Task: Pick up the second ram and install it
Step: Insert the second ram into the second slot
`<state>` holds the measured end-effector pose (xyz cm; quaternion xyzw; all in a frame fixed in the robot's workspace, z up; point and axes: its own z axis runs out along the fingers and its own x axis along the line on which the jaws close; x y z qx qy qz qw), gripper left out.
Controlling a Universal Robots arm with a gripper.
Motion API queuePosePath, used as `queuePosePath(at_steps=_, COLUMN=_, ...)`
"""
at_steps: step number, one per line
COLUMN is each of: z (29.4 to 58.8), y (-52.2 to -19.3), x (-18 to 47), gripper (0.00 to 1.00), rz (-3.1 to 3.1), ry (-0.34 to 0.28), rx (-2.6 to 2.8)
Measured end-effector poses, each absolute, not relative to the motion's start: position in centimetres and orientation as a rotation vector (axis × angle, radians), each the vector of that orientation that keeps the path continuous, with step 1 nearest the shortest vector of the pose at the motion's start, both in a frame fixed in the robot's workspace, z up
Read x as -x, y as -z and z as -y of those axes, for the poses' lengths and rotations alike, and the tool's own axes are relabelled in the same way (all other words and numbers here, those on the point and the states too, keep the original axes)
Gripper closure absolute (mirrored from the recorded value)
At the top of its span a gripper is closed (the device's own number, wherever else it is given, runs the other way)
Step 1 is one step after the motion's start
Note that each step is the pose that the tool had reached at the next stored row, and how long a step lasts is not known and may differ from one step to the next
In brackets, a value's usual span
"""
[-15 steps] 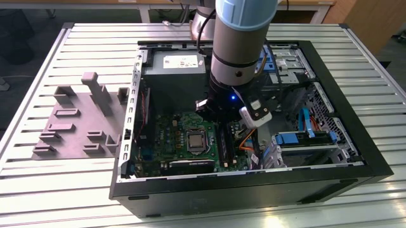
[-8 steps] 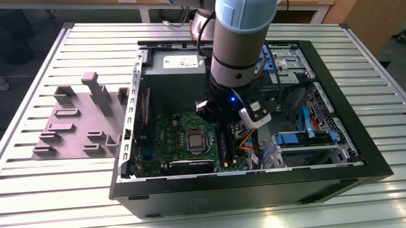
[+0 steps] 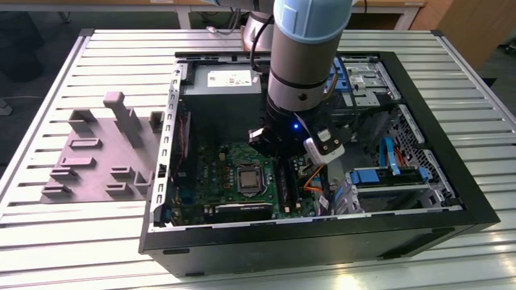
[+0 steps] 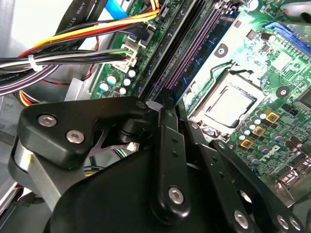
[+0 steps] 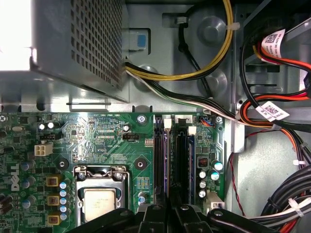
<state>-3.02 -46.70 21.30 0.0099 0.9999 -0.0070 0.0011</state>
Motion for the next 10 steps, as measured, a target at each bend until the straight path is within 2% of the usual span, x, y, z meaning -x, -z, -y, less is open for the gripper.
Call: queuePosePath(at_steps=10, z=46.7, y=-21.0, x=3.0, gripper=0.86, rz=-3.139, ry=0.022, rx=-0.031)
